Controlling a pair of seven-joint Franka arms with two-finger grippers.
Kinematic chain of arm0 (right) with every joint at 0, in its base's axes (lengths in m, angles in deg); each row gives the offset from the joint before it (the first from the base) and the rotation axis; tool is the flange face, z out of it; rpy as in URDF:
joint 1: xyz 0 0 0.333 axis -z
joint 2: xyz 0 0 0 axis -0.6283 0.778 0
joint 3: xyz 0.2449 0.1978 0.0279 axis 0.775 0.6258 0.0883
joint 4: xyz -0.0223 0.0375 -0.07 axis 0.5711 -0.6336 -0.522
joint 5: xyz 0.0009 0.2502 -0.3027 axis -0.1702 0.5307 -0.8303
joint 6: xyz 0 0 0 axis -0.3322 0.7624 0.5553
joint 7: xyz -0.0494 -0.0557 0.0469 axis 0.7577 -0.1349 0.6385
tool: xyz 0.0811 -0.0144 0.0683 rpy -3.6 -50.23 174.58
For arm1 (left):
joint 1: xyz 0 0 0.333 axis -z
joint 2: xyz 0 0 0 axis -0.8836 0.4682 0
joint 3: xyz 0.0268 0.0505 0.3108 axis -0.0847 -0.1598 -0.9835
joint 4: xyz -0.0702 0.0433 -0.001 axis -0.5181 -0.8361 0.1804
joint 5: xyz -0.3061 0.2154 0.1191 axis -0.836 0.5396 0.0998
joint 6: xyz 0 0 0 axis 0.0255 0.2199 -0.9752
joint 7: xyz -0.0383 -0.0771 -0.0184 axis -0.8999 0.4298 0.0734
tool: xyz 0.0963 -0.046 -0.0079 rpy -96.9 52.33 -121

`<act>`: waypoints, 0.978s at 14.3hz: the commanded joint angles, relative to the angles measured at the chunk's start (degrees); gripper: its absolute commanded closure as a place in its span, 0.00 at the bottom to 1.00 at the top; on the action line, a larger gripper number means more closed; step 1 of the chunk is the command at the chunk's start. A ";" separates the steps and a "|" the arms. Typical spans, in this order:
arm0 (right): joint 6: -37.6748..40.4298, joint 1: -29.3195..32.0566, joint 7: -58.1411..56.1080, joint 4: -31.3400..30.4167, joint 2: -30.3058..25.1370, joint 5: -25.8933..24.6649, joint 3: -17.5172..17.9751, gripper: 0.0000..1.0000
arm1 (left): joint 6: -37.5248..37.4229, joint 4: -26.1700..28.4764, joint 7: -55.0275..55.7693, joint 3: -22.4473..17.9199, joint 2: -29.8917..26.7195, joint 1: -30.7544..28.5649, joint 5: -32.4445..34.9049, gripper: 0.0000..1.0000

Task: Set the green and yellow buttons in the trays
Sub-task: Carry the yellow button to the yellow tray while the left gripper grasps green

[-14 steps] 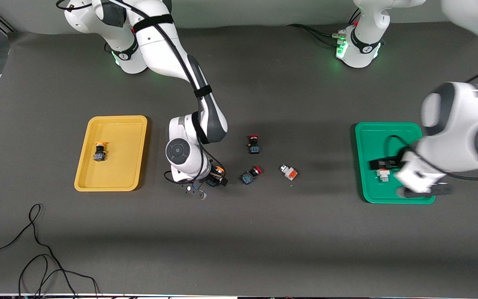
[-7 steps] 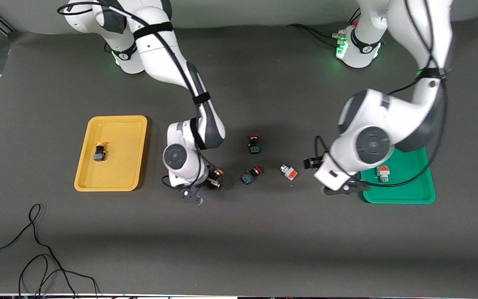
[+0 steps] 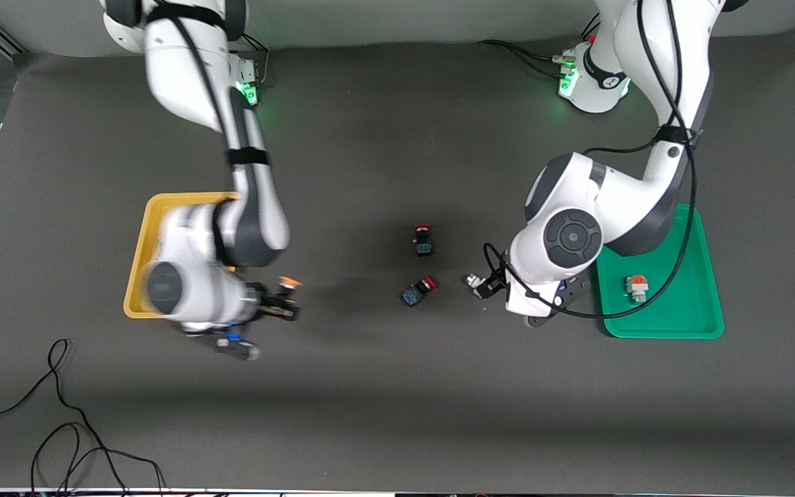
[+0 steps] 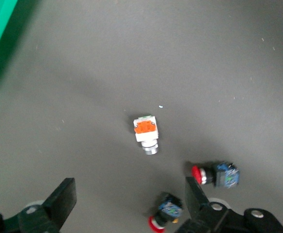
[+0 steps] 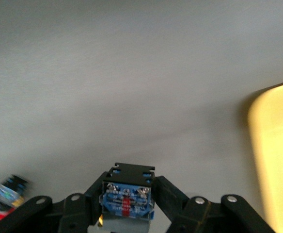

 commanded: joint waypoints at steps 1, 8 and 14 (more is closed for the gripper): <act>-0.06 -1.00 -16.91 -10.85 -3.18 -0.58 -5.64 1.00 | 3.73 0.97 13.55 -0.85 1.67 1.99 0.24 0.00; -17.98 -1.09 -35.77 -31.26 -3.54 2.75 -7.51 1.00 | 17.01 9.95 14.38 -0.94 6.32 2.43 6.21 0.00; -18.08 -0.91 -37.01 -30.24 -3.54 3.55 -7.68 0.00 | 22.12 9.95 14.29 -1.11 9.49 2.69 6.31 0.11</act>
